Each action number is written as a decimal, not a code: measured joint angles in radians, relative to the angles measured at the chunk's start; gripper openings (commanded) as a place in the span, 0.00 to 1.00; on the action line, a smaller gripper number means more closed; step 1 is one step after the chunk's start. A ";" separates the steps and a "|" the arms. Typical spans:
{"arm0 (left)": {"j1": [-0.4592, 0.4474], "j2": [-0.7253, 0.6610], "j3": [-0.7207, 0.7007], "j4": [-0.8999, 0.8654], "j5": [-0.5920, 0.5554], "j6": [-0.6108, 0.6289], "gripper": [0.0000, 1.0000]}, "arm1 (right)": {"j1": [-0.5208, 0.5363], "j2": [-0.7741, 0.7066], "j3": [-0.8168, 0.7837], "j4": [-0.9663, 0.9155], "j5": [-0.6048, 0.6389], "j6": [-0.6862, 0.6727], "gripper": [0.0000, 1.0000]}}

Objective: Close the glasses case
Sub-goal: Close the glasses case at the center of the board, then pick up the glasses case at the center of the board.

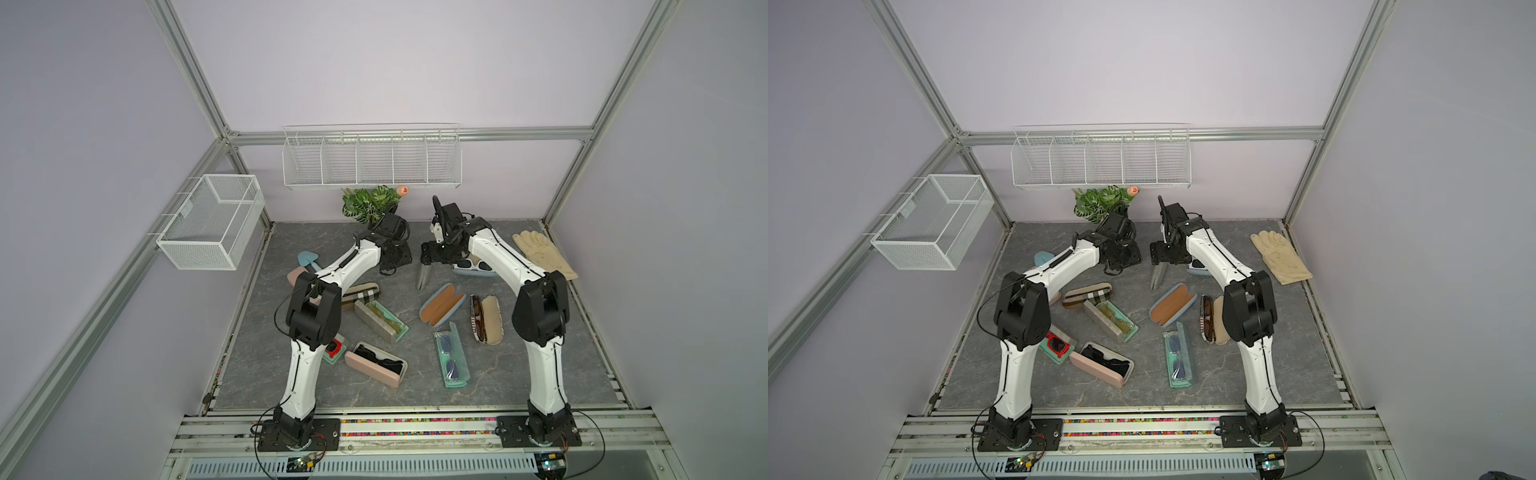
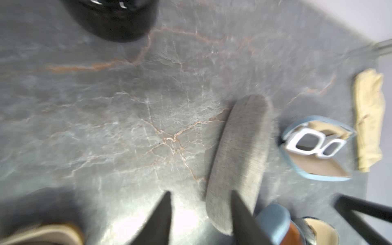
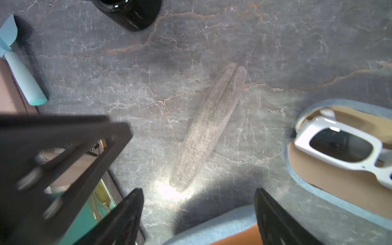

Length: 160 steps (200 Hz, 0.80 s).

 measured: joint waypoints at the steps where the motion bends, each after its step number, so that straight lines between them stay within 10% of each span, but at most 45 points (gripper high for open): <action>1: 0.000 -0.003 -0.002 0.000 0.000 -0.004 0.66 | 0.000 0.004 0.005 -0.001 0.000 0.000 0.85; 62: 0.001 -0.269 -0.203 0.008 -0.070 0.027 0.76 | 0.024 0.191 0.127 -0.068 0.007 0.035 0.79; 116: 0.017 -0.422 -0.312 -0.008 -0.119 0.042 0.77 | 0.033 0.261 0.162 -0.092 0.008 0.056 0.37; 160: 0.024 -0.474 -0.348 -0.016 -0.138 0.047 0.77 | 0.036 0.251 0.162 -0.090 0.009 0.051 0.29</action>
